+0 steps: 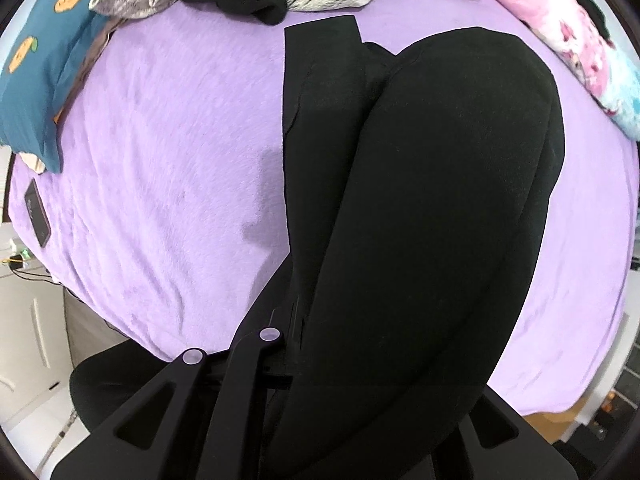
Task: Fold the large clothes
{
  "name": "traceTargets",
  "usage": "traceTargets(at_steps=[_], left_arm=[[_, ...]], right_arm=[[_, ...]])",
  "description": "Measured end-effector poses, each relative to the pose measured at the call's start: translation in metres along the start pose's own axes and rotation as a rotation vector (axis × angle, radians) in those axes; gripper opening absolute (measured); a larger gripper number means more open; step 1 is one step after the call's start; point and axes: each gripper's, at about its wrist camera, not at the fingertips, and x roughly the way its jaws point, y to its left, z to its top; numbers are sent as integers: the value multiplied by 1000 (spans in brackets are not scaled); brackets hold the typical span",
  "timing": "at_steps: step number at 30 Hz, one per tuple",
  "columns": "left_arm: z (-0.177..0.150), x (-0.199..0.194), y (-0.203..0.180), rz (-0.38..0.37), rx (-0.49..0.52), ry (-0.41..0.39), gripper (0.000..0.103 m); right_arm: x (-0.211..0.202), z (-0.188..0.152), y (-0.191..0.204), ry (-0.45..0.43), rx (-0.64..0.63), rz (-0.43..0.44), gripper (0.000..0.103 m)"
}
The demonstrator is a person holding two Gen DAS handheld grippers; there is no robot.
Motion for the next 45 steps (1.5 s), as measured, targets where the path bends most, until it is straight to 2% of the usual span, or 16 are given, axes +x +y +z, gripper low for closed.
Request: traceTargets(at_steps=[2, 5, 7, 8, 12, 16, 18, 21, 25, 29, 34, 38, 45], left_arm=[[1, 1, -9, -38, 11, -11, 28], [6, -6, -21, -103, 33, -67, 29], [10, -12, -20, -173, 9, -115, 40], [12, -15, -18, -193, -7, -131, 40], [19, -24, 7, -300, -111, -210, 41], [24, -6, 48, -396, -304, -196, 42], [26, -4, 65, -409, -376, -222, 42], [28, -2, 90, -388, -456, -264, 59], [32, 18, 121, -298, -524, -228, 59], [28, 56, 145, -161, -598, -114, 59], [15, 124, 165, -108, -701, 50, 58], [12, 159, 157, -87, -658, 112, 58], [14, 203, 132, -98, -600, 160, 58]], right_arm=[[7, -7, 2, -10, 6, 13, 6], [0, -11, -15, -22, 17, 35, 6], [0, -19, -24, -30, 29, 46, 6], [-2, -21, -30, -34, 32, 50, 6], [2, -25, -49, -44, 32, 73, 6], [3, -28, -77, -61, 47, 105, 6], [-1, -36, -96, -74, 65, 125, 6], [7, -40, -110, -86, 97, 149, 6], [10, -49, -129, -94, 117, 179, 6], [13, -56, -149, -118, 146, 201, 6], [18, -66, -166, -131, 145, 237, 6], [22, -72, -178, -141, 151, 265, 6], [30, -80, -196, -161, 176, 298, 6]])
